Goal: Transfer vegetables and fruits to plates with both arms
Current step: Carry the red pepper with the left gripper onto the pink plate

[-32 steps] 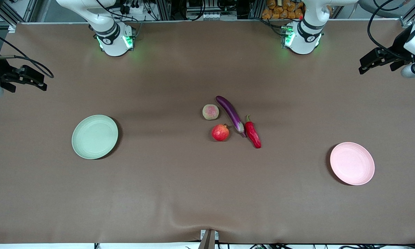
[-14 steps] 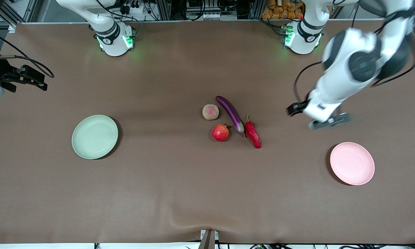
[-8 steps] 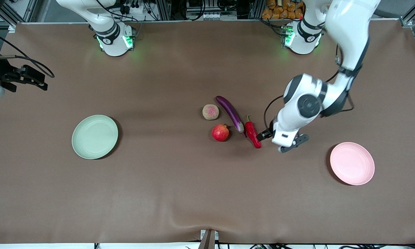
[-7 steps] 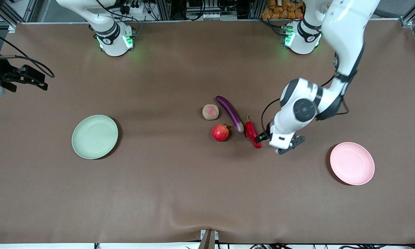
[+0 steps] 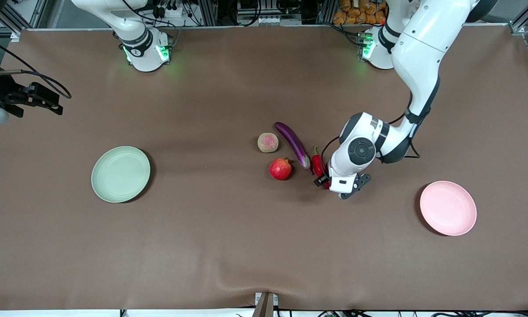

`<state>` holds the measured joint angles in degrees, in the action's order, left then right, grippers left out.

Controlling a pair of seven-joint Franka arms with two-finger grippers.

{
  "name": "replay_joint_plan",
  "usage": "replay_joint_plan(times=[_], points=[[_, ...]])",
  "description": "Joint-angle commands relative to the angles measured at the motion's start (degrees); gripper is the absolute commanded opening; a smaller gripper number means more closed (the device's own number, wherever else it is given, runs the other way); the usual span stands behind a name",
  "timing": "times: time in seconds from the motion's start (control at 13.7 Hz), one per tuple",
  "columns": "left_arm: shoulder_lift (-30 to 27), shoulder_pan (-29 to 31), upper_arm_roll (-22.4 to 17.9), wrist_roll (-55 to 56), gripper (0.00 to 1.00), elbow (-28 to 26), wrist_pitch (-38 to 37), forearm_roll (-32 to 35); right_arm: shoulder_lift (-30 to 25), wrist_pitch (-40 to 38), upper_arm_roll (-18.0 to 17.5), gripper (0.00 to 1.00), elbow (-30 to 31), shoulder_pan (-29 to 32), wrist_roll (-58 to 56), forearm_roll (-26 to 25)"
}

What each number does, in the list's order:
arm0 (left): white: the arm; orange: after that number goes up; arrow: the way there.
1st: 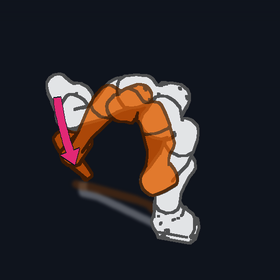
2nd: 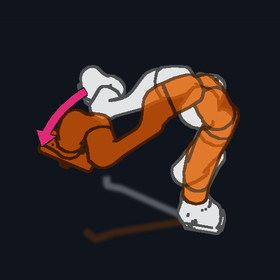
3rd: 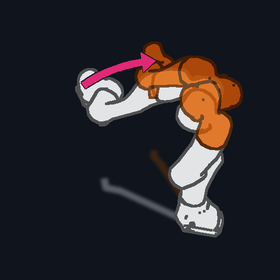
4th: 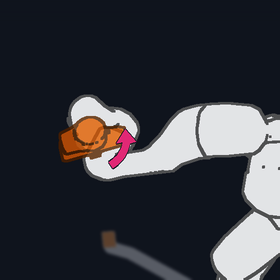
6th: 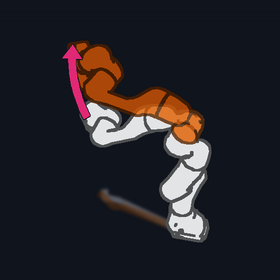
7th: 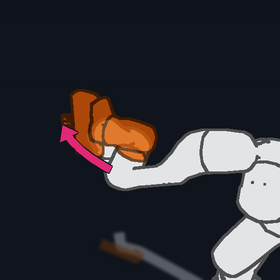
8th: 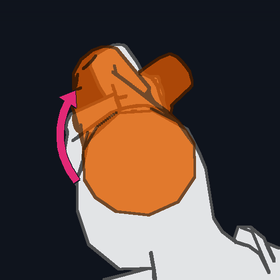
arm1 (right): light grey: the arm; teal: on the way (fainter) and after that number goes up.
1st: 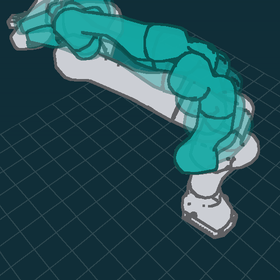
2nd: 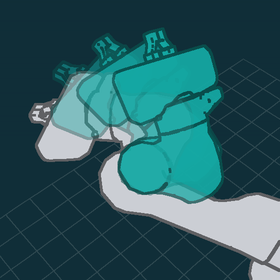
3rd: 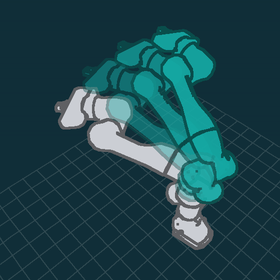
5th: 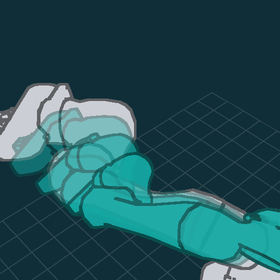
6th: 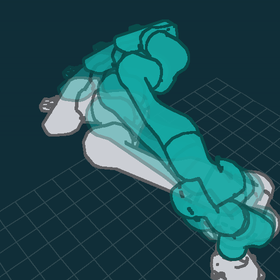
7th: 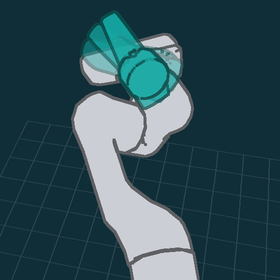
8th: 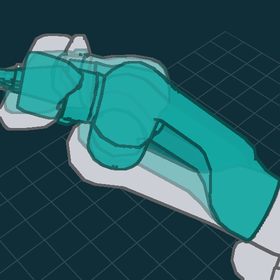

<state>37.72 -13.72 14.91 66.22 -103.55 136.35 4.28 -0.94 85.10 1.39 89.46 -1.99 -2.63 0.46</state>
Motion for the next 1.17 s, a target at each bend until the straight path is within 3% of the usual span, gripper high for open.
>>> replay_joint_plan(times=[0.0,0.22,0.66,1.1], points=[[1.1,-0.8,-0.2,2.2,0.0,0.5,2.2,1.3,-0.2,-0.1,-0.4,1.0,-0.2,0.2,-0.2,0.2],[-2.7,0.6,-0.3,0.1,0.0,-0.6,-0.5,3.2,2.2,0.4,-0.3,1.0,-1.0,-0.4,-0.1,-0.6],[-12.3,10.7,-0.3,-18.0,0.0,-0.3,-18.0,8.4,4.8,1.4,-0.3,1.0,-2.3,-0.4,0.7,-0.3],[-9.1,26.5,0.0,-44.7,0.0,3.1,-17.0,18.5,9.4,5.8,-0.5,1.0,-3.8,-5.3,14.6,5.2]])
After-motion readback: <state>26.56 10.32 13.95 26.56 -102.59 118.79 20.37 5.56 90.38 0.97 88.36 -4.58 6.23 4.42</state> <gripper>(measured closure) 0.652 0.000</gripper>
